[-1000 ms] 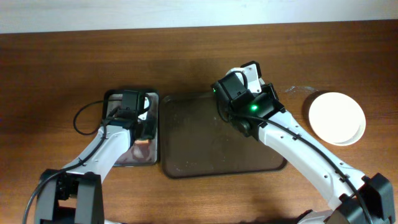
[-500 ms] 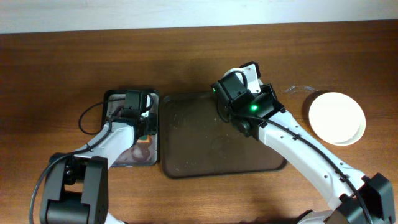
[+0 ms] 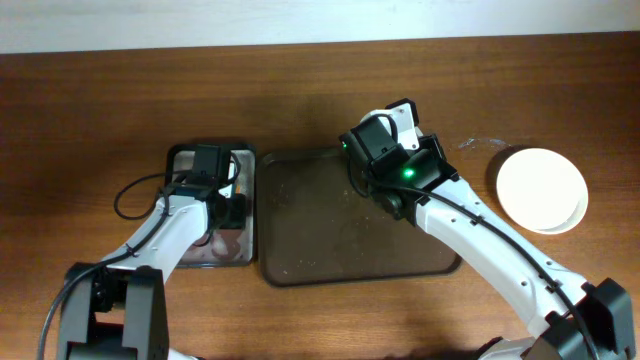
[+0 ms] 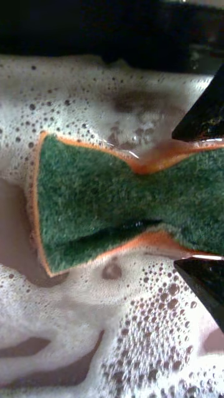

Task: Clean dirty plates on tray and stack at the side

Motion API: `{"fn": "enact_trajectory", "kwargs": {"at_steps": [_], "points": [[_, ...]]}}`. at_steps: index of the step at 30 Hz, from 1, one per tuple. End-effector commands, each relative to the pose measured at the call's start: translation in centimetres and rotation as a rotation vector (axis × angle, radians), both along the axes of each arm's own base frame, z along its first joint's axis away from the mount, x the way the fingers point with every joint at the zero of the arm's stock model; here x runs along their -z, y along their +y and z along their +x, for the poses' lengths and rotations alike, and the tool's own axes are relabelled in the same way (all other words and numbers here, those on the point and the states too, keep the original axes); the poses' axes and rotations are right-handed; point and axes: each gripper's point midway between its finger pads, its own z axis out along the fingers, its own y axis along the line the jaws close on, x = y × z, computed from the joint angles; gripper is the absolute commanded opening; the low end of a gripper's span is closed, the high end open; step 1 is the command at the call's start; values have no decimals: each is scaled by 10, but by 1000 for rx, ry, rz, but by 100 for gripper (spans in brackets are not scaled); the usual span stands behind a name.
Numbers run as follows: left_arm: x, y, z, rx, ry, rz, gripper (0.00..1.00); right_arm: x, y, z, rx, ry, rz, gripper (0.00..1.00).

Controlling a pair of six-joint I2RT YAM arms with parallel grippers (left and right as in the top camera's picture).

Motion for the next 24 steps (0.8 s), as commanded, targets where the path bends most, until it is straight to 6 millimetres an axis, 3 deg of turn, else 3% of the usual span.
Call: {"fn": "enact_trajectory", "kwargs": {"at_steps": [1, 7, 8, 9, 10, 14, 15, 16, 21, 24], "points": [[-4, -5, 1, -14, -11, -39, 57, -10, 1, -2, -2, -24, 16, 4], [7, -2, -13, -16, 29, -29, 56, -9, 0, -3, -2, -18, 12, 4], [9, -2, -15, -16, 34, -28, 46, -9, 0, -3, -2, -18, 12, 4], [9, -2, -15, -16, 34, -28, 19, -9, 0, -3, -2, -18, 12, 4], [8, 0, -13, -19, 26, -16, 0, -9, 0, -3, -2, -17, 12, 4], [-5, 15, -1, -45, -18, 66, 0, -9, 0, -4, -2, -12, 8, 4], [-10, 14, 2, -45, -29, 64, 35, -8, 0, -4, -2, -12, 8, 4], [-16, 14, 4, -45, -40, 62, 62, -9, 0, -4, 1, -15, 11, 4], [-49, -2, 12, -20, -122, -34, 72, -12, 1, -1, 9, -38, 23, 4], [-63, -9, 12, -6, -158, -78, 77, -35, -3, 2, 32, -99, -18, 4]]}}
